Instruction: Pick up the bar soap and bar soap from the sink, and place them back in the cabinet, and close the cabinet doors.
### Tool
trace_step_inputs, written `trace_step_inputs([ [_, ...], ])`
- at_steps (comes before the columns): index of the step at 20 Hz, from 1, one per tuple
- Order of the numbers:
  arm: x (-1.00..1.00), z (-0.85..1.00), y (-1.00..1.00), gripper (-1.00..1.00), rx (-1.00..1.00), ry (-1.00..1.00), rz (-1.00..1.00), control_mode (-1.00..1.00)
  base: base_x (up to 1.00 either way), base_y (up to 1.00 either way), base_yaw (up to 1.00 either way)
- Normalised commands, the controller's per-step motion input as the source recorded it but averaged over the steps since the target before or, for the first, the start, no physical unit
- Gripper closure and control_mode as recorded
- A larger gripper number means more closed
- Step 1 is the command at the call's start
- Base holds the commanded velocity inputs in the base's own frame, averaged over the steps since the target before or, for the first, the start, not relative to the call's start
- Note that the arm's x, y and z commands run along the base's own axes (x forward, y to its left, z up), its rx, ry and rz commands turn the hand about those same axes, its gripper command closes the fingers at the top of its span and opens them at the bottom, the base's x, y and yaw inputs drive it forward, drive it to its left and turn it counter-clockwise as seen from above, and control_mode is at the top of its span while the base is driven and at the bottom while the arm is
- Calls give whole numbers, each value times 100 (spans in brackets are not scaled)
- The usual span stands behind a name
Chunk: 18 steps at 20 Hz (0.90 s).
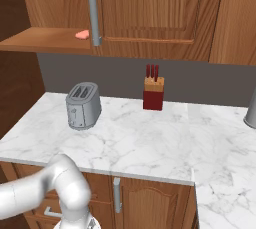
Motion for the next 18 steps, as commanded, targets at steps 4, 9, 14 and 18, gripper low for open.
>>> trace_step_inputs([
  [4, 44, -5, -38, -100, 0, 0, 0, -100, 0, 0, 0],
  [9, 50, -13, -35, -100, 0, -6, 0, -100, 0, 0, 0],
  [14, 57, -20, -31, -100, 0, -9, 0, -100, 0, 0, 0],
  [18, 61, -19, -36, -100, 0, -9, 0, -100, 0, 0, 0],
])
